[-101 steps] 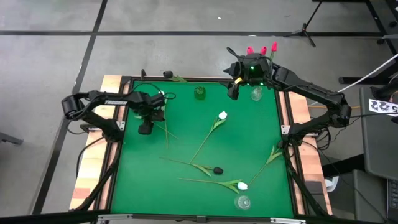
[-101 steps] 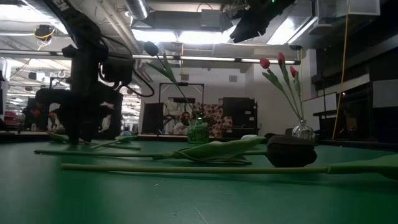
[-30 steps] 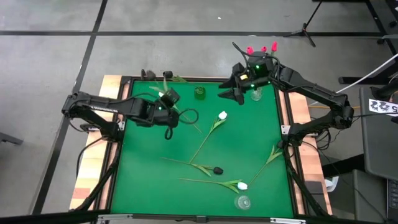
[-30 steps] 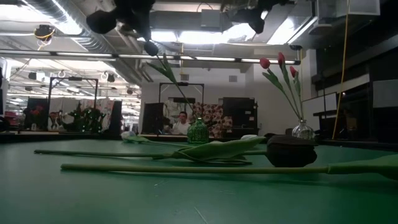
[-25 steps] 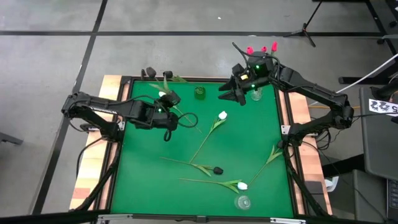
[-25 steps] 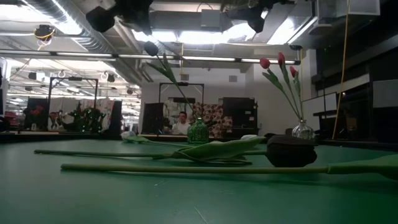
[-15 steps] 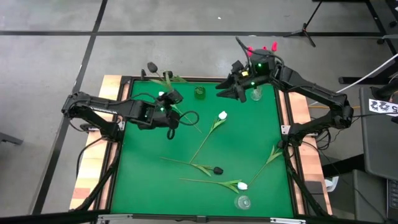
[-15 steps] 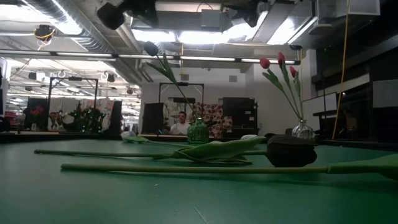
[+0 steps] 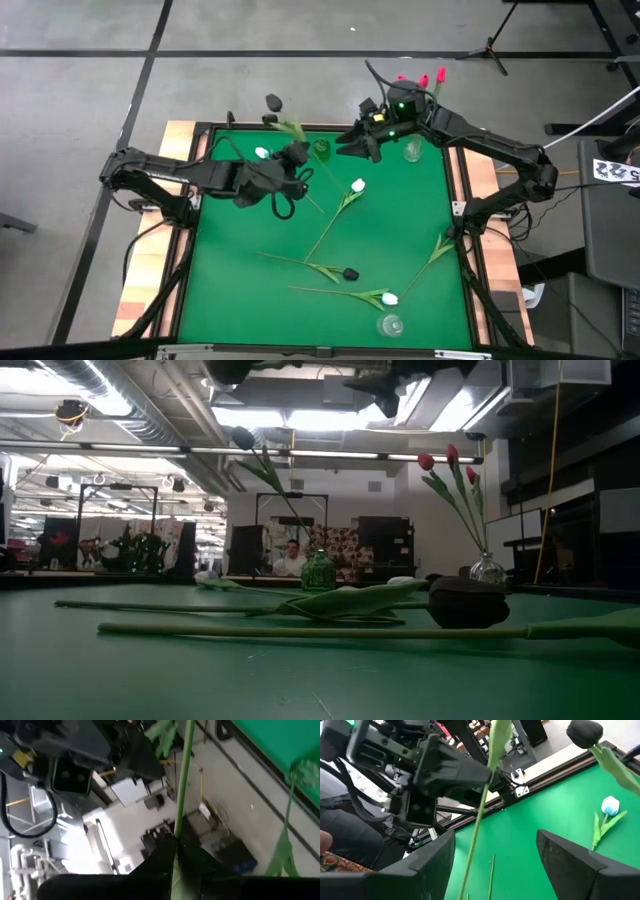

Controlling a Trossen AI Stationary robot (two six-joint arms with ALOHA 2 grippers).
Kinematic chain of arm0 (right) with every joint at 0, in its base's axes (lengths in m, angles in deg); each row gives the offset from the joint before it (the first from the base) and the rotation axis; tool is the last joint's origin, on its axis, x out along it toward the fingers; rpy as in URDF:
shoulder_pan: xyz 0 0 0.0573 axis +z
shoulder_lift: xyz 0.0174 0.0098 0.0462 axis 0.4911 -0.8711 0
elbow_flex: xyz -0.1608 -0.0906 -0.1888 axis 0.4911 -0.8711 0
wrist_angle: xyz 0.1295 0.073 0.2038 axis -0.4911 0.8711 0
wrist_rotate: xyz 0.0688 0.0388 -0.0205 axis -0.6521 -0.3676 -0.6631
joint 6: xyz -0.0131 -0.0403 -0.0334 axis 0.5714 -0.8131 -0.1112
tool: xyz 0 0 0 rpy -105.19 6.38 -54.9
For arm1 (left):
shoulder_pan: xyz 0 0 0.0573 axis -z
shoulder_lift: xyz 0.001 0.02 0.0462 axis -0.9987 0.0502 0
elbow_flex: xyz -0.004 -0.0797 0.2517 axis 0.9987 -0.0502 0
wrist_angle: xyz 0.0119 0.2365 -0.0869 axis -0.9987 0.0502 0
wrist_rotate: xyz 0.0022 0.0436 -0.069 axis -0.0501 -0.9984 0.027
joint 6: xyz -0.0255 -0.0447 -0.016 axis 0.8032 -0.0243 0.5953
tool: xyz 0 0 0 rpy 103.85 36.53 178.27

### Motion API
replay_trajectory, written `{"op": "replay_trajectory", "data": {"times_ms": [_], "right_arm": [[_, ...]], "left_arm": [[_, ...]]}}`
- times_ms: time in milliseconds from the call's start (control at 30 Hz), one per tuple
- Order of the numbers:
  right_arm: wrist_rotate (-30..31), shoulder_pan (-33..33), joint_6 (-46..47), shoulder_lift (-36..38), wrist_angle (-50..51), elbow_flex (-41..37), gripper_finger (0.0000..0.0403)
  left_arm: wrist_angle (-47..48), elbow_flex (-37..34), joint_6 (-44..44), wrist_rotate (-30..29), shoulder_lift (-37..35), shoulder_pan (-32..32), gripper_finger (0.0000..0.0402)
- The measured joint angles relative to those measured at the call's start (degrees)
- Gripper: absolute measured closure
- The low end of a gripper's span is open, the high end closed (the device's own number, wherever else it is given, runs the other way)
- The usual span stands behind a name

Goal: Sort flowers into vase by color
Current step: Put the black tulip into the green vase

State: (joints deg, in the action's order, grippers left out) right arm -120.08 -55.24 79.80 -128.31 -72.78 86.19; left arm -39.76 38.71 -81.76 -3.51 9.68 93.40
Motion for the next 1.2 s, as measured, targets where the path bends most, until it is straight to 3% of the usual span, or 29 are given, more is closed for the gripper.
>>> {"op": "replay_trajectory", "data": {"times_ms": [500,633,1033,1200], "right_arm": [[-5.49,-0.02,2.69,0.02,-1.97,0.0,0.0125],[-4.37,-0.02,2.42,-0.1,-1.73,0.0,0.0125],[-4.49,-0.08,2.49,-2.78,-1.92,0.0,0.0126],[-4.94,-0.08,2.48,-2.78,-1.95,0.0,0.0153]], "left_arm": [[-12.22,-0.84,-6.78,2.33,3.95,-3.28,0.0389],[-16.99,-0.84,-9.26,3.71,3.93,-3.38,0.0389],[-17.32,-0.84,-9.65,9.61,3.9,-3.38,0.0389],[-17.31,-0.84,-10.02,10.18,3.9,-3.38,0.0389]]}}
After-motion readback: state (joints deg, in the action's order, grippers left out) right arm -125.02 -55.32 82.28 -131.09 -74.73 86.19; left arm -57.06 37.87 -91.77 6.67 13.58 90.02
